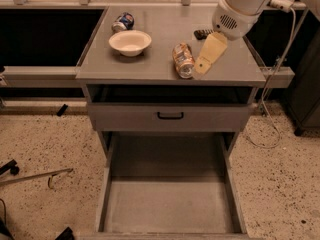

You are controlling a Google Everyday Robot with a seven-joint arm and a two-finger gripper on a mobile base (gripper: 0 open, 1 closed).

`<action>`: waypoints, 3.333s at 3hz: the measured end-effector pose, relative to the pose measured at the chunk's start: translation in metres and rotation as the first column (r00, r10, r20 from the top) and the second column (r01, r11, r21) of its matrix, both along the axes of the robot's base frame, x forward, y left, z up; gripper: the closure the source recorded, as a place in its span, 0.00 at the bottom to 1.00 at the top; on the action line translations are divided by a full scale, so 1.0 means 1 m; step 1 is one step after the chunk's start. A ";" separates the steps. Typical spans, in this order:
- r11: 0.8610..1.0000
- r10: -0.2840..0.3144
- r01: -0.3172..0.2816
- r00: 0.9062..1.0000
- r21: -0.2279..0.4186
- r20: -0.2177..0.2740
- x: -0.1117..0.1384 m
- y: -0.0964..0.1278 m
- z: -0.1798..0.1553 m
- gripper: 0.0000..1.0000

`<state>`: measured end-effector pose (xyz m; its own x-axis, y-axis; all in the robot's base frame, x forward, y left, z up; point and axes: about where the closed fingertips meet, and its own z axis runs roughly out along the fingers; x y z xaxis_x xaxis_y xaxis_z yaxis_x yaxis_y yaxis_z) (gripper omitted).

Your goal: Place orange can into middle drawer

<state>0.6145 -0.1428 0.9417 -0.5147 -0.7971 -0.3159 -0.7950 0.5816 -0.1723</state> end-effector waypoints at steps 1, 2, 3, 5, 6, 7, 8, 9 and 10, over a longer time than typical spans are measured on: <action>1.000 0.000 0.000 1.000 0.000 0.000 0.000 0.000 0.000 0.00; 0.999 -0.030 0.031 0.999 0.040 -0.018 0.012 0.004 -0.005 0.00; 0.991 -0.087 0.090 0.995 0.099 -0.039 0.032 0.010 -0.009 0.00; 0.964 -0.183 0.189 0.982 0.187 -0.050 0.062 0.022 -0.013 0.00; 0.961 -0.201 0.207 0.978 0.184 -0.054 0.064 0.023 -0.016 0.00; 0.928 -0.305 0.318 0.948 0.194 -0.092 0.084 0.027 -0.035 0.00; 0.861 -0.435 0.455 0.890 0.227 -0.136 0.108 0.034 -0.049 0.00; 0.844 -0.460 0.483 0.875 0.231 -0.151 0.108 0.035 -0.051 0.00; 0.845 -0.460 0.487 0.873 0.222 -0.164 0.109 0.039 -0.061 0.00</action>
Offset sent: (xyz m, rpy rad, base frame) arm 0.0264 0.0059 -0.0080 0.0942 0.0440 -0.0771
